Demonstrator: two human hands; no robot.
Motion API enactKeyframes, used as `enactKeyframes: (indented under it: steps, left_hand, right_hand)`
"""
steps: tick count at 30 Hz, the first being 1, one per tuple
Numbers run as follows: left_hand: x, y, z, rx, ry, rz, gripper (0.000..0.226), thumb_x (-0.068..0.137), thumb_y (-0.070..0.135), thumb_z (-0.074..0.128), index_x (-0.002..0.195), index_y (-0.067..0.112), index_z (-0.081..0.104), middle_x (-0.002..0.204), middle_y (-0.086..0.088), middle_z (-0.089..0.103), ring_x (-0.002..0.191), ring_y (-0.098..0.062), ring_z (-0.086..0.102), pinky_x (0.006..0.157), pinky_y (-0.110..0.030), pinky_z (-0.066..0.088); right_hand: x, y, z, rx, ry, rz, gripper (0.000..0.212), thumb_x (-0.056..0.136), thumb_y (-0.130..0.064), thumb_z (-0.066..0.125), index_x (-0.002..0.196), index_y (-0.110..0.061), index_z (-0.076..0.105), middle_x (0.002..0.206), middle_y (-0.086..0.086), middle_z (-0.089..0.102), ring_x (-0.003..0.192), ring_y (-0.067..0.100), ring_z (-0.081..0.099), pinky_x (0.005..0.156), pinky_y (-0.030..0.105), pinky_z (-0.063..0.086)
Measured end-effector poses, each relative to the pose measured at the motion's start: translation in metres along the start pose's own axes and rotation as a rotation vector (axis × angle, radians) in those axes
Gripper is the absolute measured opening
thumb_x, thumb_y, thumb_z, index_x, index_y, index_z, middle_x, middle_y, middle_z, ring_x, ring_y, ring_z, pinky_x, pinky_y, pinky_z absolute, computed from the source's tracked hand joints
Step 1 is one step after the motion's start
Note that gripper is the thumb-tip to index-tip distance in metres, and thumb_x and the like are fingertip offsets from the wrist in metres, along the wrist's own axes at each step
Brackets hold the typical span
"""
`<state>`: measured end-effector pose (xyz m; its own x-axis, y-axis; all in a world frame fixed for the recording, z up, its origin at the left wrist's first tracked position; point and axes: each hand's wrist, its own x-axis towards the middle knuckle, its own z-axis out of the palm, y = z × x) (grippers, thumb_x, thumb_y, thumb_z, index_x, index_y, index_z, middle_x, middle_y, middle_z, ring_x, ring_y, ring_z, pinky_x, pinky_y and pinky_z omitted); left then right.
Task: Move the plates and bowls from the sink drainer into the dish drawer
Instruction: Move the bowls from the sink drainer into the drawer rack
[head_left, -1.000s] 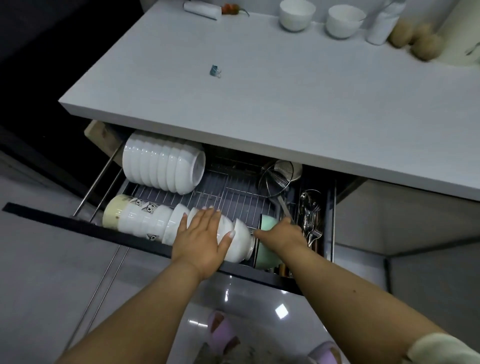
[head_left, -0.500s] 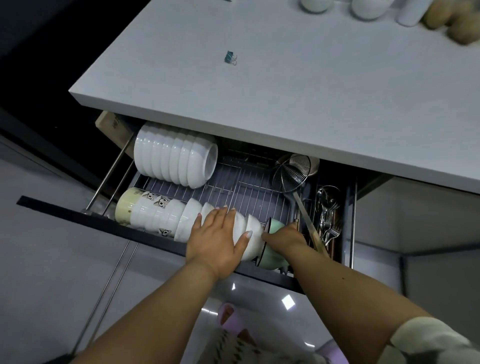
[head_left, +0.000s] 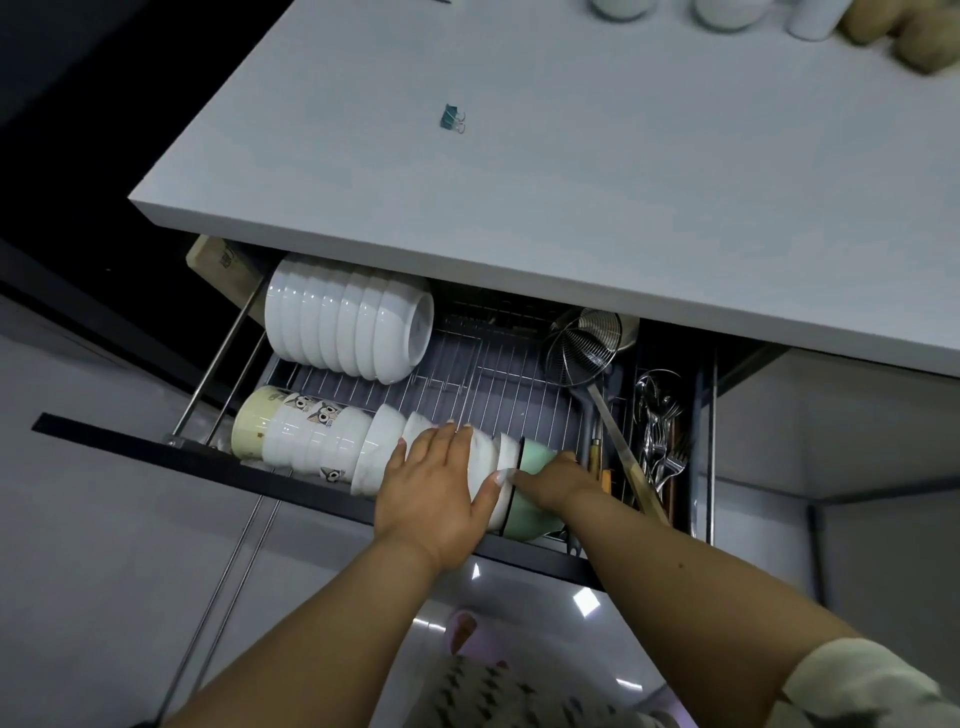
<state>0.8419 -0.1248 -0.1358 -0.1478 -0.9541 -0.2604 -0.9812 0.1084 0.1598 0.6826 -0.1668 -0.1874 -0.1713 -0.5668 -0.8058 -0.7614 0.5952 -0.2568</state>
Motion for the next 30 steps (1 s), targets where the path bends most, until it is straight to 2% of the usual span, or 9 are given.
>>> enactKeyframes:
  steps: [3,7,13,16,21,27,30]
  left_hand:
    - [-0.001,0.0,-0.001,-0.002,0.015,-0.003,0.087,0.079,0.065,-0.004,0.15,0.022,0.022,0.158,0.002,0.022,0.145,-0.016,0.017,0.12,-0.041,0.01]
    - [0.001,0.003,-0.001,-0.018,0.054,-0.009,0.084,0.081,0.063,0.002,0.151,0.021,0.021,0.16,0.0,0.016,0.147,-0.018,0.014,0.12,-0.042,0.007]
    - [0.013,0.004,-0.005,-0.029,0.101,-0.004,0.085,0.08,0.064,-0.001,0.153,0.022,0.013,0.161,0.002,0.009,0.148,-0.015,0.006,0.121,-0.041,0.001]
    - [0.025,0.007,-0.007,-0.024,0.133,-0.002,0.085,0.08,0.063,-0.001,0.153,0.02,0.014,0.161,0.001,0.011,0.148,-0.015,0.006,0.121,-0.041,-0.001]
    - [0.044,0.01,-0.01,-0.02,0.171,0.008,0.084,0.082,0.062,-0.001,0.153,0.019,0.013,0.161,0.001,0.01,0.148,-0.015,0.007,0.121,-0.042,-0.001]
    - [0.062,0.014,-0.015,-0.013,0.221,0.041,0.082,0.084,0.059,0.003,0.152,0.016,0.016,0.161,-0.001,0.011,0.148,-0.016,0.008,0.121,-0.044,0.002]
    - [0.07,0.015,-0.017,-0.022,0.243,0.061,0.08,0.086,0.058,0.006,0.152,0.014,0.016,0.162,-0.002,0.009,0.149,-0.017,0.007,0.121,-0.044,0.001]
  right_hand:
    - [-0.01,-0.002,-0.005,-0.02,0.101,-0.037,0.087,0.085,-0.066,0.046,0.144,-0.005,0.023,0.148,0.018,0.035,0.13,0.034,0.044,0.1,0.038,0.043]
    - [-0.03,-0.004,-0.015,-0.007,0.228,-0.181,0.073,0.089,-0.063,0.042,0.137,-0.009,0.033,0.14,0.016,0.041,0.125,0.032,0.046,0.095,0.037,0.042]
    - [-0.059,0.007,-0.016,-0.074,0.402,-0.369,0.067,0.092,-0.057,0.042,0.14,-0.011,0.033,0.139,0.011,0.042,0.127,0.026,0.042,0.1,0.033,0.039]
    - [-0.068,0.019,-0.014,-0.181,0.54,-0.447,0.065,0.093,-0.057,0.036,0.14,-0.012,0.034,0.136,0.009,0.045,0.125,0.024,0.044,0.104,0.032,0.038]
    - [-0.063,0.032,-0.015,-0.292,0.792,-0.422,0.066,0.088,-0.06,0.033,0.129,-0.011,0.05,0.129,0.013,0.056,0.12,0.03,0.052,0.104,0.043,0.041]
    - [-0.054,0.021,-0.028,-0.344,0.86,-0.413,0.067,0.087,-0.058,0.039,0.128,-0.007,0.056,0.129,0.018,0.058,0.122,0.034,0.054,0.105,0.047,0.041]
    - [-0.046,0.019,-0.032,-0.374,0.918,-0.423,0.068,0.086,-0.056,0.039,0.129,-0.006,0.055,0.132,0.019,0.056,0.126,0.034,0.052,0.11,0.045,0.036]
